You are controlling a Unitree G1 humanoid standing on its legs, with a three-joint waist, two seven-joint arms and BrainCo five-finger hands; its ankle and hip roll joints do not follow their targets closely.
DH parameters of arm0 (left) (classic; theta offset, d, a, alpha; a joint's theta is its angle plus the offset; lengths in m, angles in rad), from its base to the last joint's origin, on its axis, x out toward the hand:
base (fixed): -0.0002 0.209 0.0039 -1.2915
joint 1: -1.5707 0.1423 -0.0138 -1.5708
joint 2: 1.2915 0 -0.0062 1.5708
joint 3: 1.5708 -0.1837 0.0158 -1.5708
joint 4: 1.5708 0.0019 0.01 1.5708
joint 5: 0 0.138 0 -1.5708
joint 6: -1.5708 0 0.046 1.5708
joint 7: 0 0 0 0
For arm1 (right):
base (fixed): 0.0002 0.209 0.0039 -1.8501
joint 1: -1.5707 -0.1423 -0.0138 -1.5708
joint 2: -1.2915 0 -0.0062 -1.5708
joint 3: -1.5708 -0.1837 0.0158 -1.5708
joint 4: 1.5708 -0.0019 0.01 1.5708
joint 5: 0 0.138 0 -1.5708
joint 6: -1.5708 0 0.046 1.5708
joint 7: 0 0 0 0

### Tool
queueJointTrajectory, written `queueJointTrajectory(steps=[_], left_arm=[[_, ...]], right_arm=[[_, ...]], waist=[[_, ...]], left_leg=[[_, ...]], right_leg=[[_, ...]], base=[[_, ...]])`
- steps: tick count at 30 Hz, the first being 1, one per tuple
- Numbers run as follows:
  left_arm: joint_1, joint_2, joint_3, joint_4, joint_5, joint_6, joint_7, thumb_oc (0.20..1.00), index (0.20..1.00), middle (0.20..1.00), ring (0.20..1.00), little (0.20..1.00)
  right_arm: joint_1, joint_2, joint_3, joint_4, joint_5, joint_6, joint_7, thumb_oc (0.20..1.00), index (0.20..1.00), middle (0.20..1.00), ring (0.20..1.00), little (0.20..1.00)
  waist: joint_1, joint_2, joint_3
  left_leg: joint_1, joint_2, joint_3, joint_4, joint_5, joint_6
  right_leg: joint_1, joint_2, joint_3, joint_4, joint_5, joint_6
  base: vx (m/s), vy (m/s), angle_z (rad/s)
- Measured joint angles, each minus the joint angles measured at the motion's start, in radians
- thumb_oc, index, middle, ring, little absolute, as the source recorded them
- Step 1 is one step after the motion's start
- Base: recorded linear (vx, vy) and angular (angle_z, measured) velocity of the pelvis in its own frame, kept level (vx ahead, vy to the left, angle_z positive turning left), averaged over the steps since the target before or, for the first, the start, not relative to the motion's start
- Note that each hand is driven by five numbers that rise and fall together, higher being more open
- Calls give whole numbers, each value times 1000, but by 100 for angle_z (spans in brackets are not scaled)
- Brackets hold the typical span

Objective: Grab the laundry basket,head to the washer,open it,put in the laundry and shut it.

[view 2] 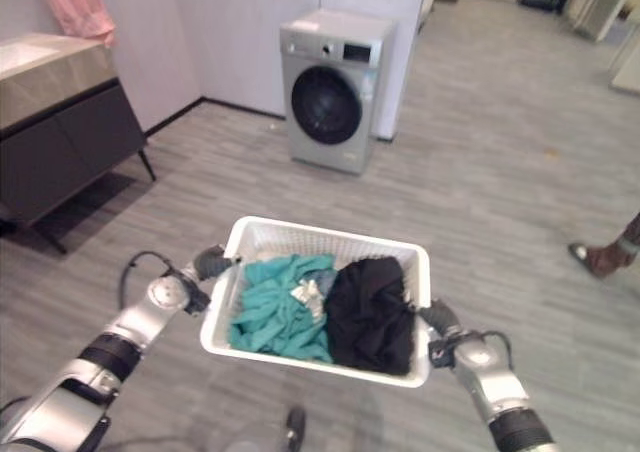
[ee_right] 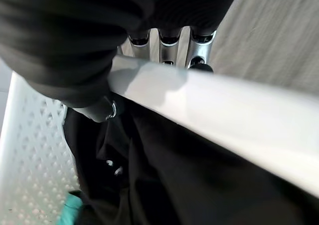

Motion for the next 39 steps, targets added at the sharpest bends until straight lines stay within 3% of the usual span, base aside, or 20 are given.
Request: queueJointTrajectory(steps=[1, 5, 7, 8, 12, 13, 16, 18, 20, 22, 25, 26, 27, 29, 30, 32, 33, 35, 37, 39], left_arm=[[-4, 27, -15, 1, 0, 1, 0, 200, 200, 200, 200, 200], [-45, 24, -30, -2, -2, 4, -2, 200, 200, 200, 200, 200], [-73, 24, -38, 0, -5, 7, -1, 200, 200, 200, 200, 200], [-86, 23, -40, -2, -24, 3, -3, 200, 200, 200, 200, 200], [-86, 17, -41, 0, -31, 1, -4, 200, 200, 200, 200, 200], [-80, 12, -43, 6, -31, 0, -4, 200, 200, 200, 200, 200], [-80, 6, -51, 30, -29, -3, -5, 200, 200, 200, 200, 200], [-82, -27, -53, 60, -27, -1, -4, 200, 200, 200, 200, 200], [-81, -52, -46, 65, -24, -8, 3, 200, 200, 200, 200, 200], [-77, -56, -47, 88, -26, -9, -1, 200, 200, 200, 200, 200], [-90, -54, -40, 74, -33, -22, 2, 200, 200, 200, 200, 200], [-90, -51, -38, 71, -34, -22, 2, 200, 200, 200, 200, 200], [-90, -44, -41, 71, -34, -21, 1, 200, 200, 200, 200, 200], [-98, -36, -43, 55, -41, -21, 1, 200, 200, 200, 200, 200], [-100, -31, -43, 50, -43, -19, 1, 200, 200, 200, 200, 200], [-101, -20, -42, 48, -43, -9, -3, 200, 200, 200, 200, 200], [-106, -25, -38, 32, -43, -15, 0, 200, 200, 200, 200, 200], [-107, -21, -44, 32, -42, -18, 0, 200, 200, 200, 200, 200], [-106, -25, -41, 35, -42, -19, 1, 200, 200, 200, 200, 200], [-100, -19, -51, 40, -43, -19, 0, 200, 200, 200, 200, 200]], right_arm=[[-46, 1, 5, 21, -12, 0, 2, 200, 200, 200, 200, 200], [-68, -22, 3, 27, -29, -1, 6, 200, 200, 200, 200, 200], [-78, -31, 4, 30, -27, -1, 6, 200, 200, 200, 200, 200], [-80, -44, 5, 28, -27, -2, 13, 200, 200, 200, 200, 200], [-76, -58, 1, 22, -25, -10, 23, 200, 200, 200, 200, 200], [-74, -59, -1, 23, -26, -9, 23, 200, 200, 200, 200, 200], [-69, -56, 2, 32, -28, -9, 28, 200, 200, 200, 200, 200], [-77, -62, 7, 65, -29, -8, 35, 200, 200, 200, 200, 200], [-96, -94, 14, 85, -28, -4, 50, 200, 200, 200, 200, 200], [-128, -109, 24, 88, -29, -3, 50, 200, 200, 200, 200, 200], [-170, -144, 33, 89, -16, -8, 44, 200, 200, 200, 200, 200], [-171, -148, 41, 86, -7, -9, 42, 200, 200, 200, 200, 200], [-165, -147, 47, 82, -1, -9, 41, 200, 200, 200, 200, 200], [-141, -145, 40, 53, 12, -9, 22, 200, 200, 200, 200, 200], [-133, -145, 37, 39, 13, -9, 18, 200, 200, 200, 200, 200], [-125, -149, 38, 8, 12, -8, 16, 200, 200, 200, 200, 200], [-99, -157, 33, -14, 13, -8, 4, 200, 200, 200, 200, 200], [-75, -155, 35, -31, 13, -9, 3, 200, 200, 200, 200, 200], [-71, -154, 43, -26, 13, -9, 3, 200, 200, 200, 200, 200], [-65, -142, 47, -21, 13, -10, 3, 200, 200, 200, 200, 200]], waist=[[-5, 20, 11], [-39, 91, 31], [-70, 110, 40], [-111, 108, 41], [-138, 61, 38], [-148, 60, 40], [-163, 64, 38], [-177, 119, 19], [-176, 121, 12], [-185, 133, 5], [-201, 128, 8], [-199, 115, 12], [-183, 97, 22], [-177, 62, 44], [-174, 31, 60], [-155, 30, 68], [-147, 54, 77], [-115, 90, 64], [-92, 109, 63], [-62, 102, 61]], left_leg=[[38, -8, 22, -2, -19, 8], [170, 1, -6, -75, -68, 49], [210, 15, -34, -100, -61, 34], [240, 22, -69, -128, -73, 13], [265, -5, -88, -112, -154, -8], [297, -8, -108, -117, -176, -12], [382, 3, -141, -136, -235, -49], [448, 79, -184, -142, -279, -97], [450, 104, -203, -28, -266, -141], [389, 131, -240, 164, -254, -200], [156, 174, -199, 634, -111, -211], [57, 184, -186, 764, 134, -195], [-1, 204, -166, 848, 328, -190], [-160, 253, -98, 1005, 199, -133], [-229, 249, -65, 988, 115, -127], [-325, 218, -62, 821, 44, -161], [-345, 212, -57, 552, 13, -171], [-327, 196, -28, 163, 27, -182], [-281, 168, -98, -103, 27, -192], [-288, 128, -125, -129, 31, -197]], right_leg=[[-97, -48, -61, 144, 66, -31], [-272, -87, -174, 171, -28, -118], [-340, -51, -186, 18, -66, -143], [-393, -3, -186, -209, -57, -145], [-450, 13, -103, -718, 76, -108], [-462, 1, -105, -757, 87, -110], [-416, -6, -130, -802, 100, -112], [-360, 43, -172, -795, 210, -115], [-331, 86, -158, -737, 321, -247], [-300, 110, -174, -699, 265, -258], [-251, 150, -211, -673, 176, -317], [-215, 179, -212, -666, 136, -371], [-165, 181, -210, -697, 122, -381], [-97, 178, -216, -751, 111, -397], [-72, 154, -227, -767, 122, -388], [-18, 141, -225, -797, 97, -373], [34, 160, -237, -819, 78, -351], [74, 194, -228, -833, 53, -348], [107, 216, -210, -848, 26, -350], [154, 215, -192, -863, -11, -337]], base=[[289, 128, -24], [416, 53, -2], [397, -135, 41], [555, -220, 77], [409, -137, 33], [470, -142, 34], [516, -205, 23], [528, -249, 43], [466, -301, 24], [328, -314, 6], [362, -483, 20], [398, -441, 0], [409, -309, 0], [199, -51, 15], [253, 6, 7], [402, 41, 0], [510, 91, 8], [584, 102, -11], [519, 54, -29], [468, 51, -21]])
